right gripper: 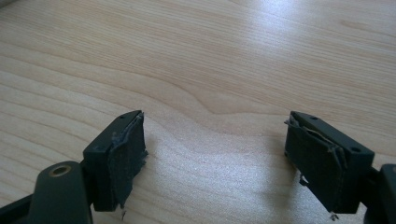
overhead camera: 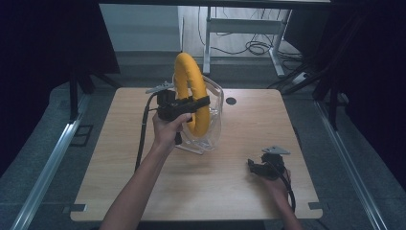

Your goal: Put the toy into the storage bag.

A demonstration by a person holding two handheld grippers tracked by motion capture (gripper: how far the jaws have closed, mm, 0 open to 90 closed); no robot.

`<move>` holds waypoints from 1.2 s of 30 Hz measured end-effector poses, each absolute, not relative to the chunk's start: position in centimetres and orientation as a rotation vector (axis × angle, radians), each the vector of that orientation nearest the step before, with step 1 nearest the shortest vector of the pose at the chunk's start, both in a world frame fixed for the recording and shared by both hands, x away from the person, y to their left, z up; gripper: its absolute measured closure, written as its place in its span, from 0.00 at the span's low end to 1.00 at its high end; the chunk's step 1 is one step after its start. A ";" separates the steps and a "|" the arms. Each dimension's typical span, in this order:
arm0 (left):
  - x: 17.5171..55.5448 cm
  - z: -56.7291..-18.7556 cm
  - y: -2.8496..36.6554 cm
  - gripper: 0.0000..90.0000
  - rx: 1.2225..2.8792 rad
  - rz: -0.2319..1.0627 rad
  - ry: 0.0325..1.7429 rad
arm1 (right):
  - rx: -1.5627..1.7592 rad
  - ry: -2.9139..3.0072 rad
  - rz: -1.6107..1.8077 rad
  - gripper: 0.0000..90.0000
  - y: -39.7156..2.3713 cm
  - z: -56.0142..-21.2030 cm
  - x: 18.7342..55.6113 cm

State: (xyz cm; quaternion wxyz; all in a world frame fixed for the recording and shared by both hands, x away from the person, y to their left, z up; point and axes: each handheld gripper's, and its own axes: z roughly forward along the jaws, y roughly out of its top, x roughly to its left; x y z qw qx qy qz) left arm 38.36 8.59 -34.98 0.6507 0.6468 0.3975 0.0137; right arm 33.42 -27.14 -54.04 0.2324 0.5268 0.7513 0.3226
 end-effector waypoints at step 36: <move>38.9 -38.8 9.7 0.55 1.439 0.025 1.012 | 1.446 2.068 0.888 0.23 -27.1 -54.0 33.4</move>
